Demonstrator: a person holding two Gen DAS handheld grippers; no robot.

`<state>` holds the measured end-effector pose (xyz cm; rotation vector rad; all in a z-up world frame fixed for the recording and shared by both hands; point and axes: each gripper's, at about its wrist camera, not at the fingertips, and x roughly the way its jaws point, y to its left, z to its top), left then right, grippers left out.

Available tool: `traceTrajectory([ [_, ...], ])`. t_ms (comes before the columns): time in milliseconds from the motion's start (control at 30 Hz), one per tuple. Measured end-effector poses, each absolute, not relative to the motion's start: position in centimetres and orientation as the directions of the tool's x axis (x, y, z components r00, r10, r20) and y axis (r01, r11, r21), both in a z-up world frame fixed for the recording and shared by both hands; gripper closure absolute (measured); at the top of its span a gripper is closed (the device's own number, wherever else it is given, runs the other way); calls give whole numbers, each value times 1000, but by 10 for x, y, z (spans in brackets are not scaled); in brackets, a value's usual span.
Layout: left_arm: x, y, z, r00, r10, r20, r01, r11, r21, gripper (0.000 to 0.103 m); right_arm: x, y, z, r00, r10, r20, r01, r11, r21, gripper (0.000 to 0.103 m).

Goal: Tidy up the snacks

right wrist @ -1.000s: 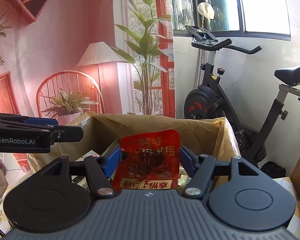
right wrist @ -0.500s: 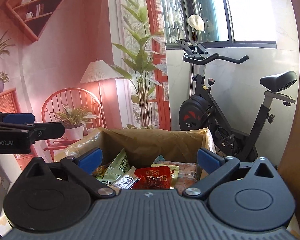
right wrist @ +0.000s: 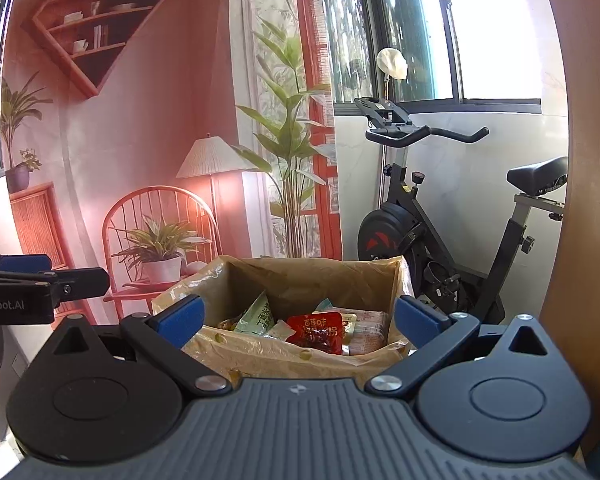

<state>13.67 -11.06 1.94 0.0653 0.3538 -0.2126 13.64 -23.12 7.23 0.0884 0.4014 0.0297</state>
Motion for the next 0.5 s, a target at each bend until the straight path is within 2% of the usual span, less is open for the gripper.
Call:
traceTrajectory([
  [500,132,-110,24,932,-137,-337,165,985,57,4,128,-234,70,915,38,-401,8,994,113,0],
])
